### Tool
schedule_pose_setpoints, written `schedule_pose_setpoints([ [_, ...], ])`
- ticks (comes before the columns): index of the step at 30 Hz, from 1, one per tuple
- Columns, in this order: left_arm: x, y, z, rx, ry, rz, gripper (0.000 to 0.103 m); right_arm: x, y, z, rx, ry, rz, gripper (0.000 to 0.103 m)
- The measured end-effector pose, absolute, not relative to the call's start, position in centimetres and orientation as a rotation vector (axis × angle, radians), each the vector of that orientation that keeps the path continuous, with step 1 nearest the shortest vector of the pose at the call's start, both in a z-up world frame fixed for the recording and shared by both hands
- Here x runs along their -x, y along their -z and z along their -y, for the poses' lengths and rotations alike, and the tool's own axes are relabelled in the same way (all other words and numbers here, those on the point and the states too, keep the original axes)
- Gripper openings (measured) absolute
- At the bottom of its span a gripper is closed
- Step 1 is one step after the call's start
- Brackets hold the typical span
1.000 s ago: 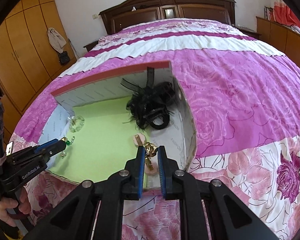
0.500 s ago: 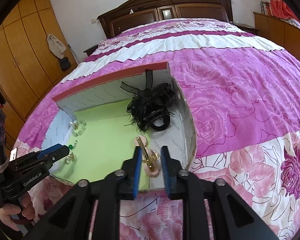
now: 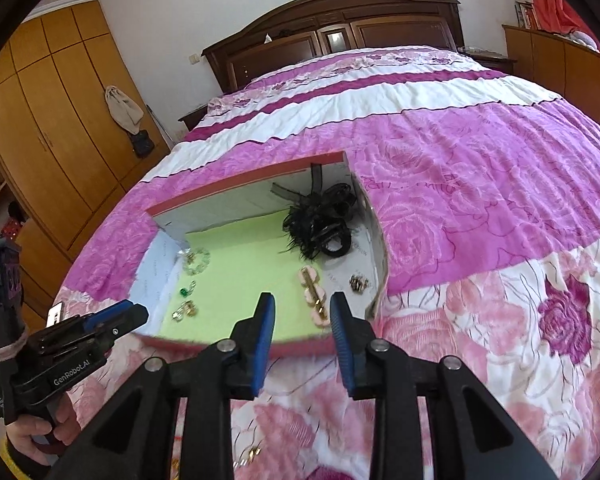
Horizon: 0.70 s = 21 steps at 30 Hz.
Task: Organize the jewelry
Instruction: 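Open both tools to drop the earrings onto the green foam, then move both open tools out of the box toward the red string bracelets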
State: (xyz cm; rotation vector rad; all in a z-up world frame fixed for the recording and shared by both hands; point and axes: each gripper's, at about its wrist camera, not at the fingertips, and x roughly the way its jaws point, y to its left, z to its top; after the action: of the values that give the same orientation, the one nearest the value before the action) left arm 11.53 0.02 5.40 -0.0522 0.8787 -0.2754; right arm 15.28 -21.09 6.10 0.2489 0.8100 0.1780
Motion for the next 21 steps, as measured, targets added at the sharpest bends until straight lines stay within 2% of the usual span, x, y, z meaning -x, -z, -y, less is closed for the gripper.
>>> schedule_pose_setpoints([
  [10, -7.8, -5.9, 0.1, 0.025, 0.307, -0.903, 0.022, -10.5, -6.7, 21.0, -0.238, -0.191, -0.862, 0.033],
  [21, -5.2, -5.0, 0.3, 0.0, 0.327, -0.951, 0.022, -6.5, -5.1, 20.5, -0.192, -0.2, -0.961, 0.035],
])
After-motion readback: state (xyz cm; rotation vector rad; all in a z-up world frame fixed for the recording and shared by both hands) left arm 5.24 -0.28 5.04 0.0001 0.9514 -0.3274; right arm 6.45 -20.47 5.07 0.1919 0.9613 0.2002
